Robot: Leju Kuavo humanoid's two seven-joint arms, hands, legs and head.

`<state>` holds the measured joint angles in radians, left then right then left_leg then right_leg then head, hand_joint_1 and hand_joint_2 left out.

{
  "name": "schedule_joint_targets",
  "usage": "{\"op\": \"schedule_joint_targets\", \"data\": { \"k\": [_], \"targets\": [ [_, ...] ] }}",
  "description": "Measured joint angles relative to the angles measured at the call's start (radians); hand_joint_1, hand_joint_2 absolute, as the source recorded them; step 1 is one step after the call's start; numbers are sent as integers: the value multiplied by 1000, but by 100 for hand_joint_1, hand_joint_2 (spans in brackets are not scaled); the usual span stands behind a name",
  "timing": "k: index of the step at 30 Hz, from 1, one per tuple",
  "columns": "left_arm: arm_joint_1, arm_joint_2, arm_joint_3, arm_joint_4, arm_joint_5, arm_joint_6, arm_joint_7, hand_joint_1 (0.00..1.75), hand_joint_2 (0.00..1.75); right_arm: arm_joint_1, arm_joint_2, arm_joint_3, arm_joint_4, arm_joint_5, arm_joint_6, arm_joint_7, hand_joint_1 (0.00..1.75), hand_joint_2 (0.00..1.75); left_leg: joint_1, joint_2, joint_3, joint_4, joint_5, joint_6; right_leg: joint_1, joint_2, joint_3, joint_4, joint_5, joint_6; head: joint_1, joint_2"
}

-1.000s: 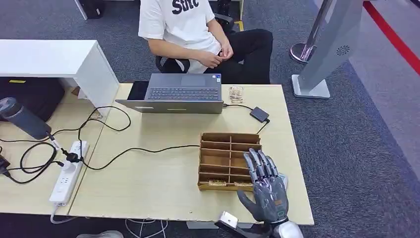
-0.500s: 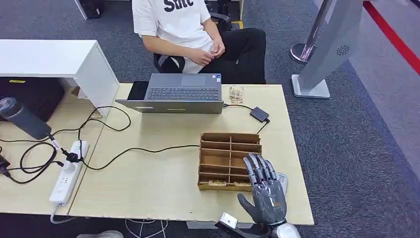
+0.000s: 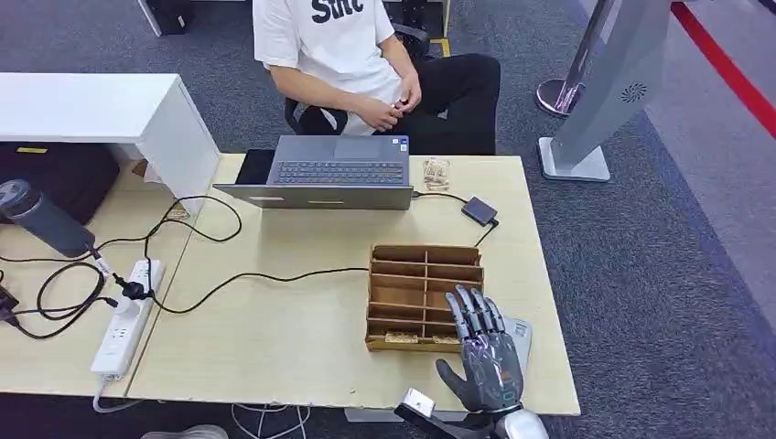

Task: Pass the card to the sensor for recognition and then transmit it.

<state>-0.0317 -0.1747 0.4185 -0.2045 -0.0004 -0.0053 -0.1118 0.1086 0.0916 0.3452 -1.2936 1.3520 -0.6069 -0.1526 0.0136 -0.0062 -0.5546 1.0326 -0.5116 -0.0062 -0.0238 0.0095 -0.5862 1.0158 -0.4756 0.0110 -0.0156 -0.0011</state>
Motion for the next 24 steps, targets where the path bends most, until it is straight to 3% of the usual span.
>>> {"op": "schedule_joint_targets", "data": {
  "k": [1, 2, 3, 12, 24],
  "targets": [
    [0, 0, 0, 0, -1, 0, 0, 0, 175, -1, 2, 0, 4, 0, -2, 0, 0, 175, 0, 0, 0, 0, 0, 0, 0, 0, 0, 0, 0, 0, 0, 0],
    [0, 0, 0, 0, -2, -1, 0, 0, 175, -2, 2, -1, 8, 0, -4, 0, 141, 175, 0, 0, 0, 0, 0, 0, 0, 0, 0, 0, 0, 0, 0, 0],
    [0, 0, 0, 0, -2, -1, 0, 0, 175, -3, 3, -1, 12, 1, -6, 0, 175, 175, 0, 0, 0, 0, 0, 0, 0, 0, 0, 0, 0, 0, 0, 0],
    [0, 0, 4, 0, -4, -3, 0, 0, 175, -7, 5, -18, 42, 40, -11, 18, 175, 175, 0, 0, 0, 0, 0, 0, 0, 0, 0, 0, 0, 0, 0, 0],
    [0, 0, 17, 0, -21, -8, 0, 0, 175, -19, 5, -22, 90, 205, -58, 155, 175, 175, 0, 0, 0, 0, 0, 0, 0, 0, 0, 0, 0, 0, 0, 0]
  ]
}}
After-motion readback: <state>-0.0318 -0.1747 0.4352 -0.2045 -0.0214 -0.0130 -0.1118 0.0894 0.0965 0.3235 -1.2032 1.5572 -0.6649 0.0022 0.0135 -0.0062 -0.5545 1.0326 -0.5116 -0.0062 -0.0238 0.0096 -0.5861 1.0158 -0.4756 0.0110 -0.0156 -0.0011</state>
